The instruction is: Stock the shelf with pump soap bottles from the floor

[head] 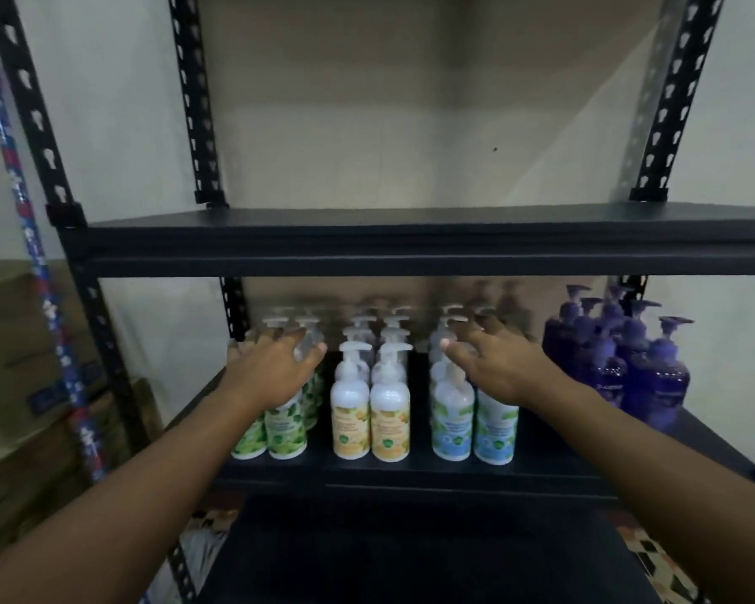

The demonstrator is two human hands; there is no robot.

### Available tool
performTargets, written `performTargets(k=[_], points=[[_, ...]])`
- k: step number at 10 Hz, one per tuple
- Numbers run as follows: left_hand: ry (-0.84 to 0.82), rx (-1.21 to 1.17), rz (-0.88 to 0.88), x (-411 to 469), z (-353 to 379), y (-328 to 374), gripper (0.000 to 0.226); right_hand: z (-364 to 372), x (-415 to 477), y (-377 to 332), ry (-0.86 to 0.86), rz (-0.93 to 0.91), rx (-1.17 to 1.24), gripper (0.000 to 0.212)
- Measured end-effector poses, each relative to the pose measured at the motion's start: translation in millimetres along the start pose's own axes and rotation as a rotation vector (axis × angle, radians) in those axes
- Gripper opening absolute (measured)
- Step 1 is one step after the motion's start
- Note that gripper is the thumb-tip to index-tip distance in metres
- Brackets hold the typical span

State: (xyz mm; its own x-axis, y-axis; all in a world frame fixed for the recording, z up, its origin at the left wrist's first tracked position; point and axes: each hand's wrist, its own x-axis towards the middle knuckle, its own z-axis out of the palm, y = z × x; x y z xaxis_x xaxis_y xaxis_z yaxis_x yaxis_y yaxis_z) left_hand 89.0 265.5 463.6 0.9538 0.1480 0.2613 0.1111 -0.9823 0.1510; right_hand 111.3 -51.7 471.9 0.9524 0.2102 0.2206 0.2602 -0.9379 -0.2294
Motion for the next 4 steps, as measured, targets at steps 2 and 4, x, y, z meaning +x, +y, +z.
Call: performTargets(k=[2, 4], points=[[-0.024, 0.056, 0.035, -9, 5, 6, 0.069, 21, -8, -5, 0.055, 0.003, -0.149, 0.057], [0.054, 0.042, 0.074, -18, 12, 12, 0.07, 20, -20, -16, 0.133, -0.022, -0.171, 0.065]])
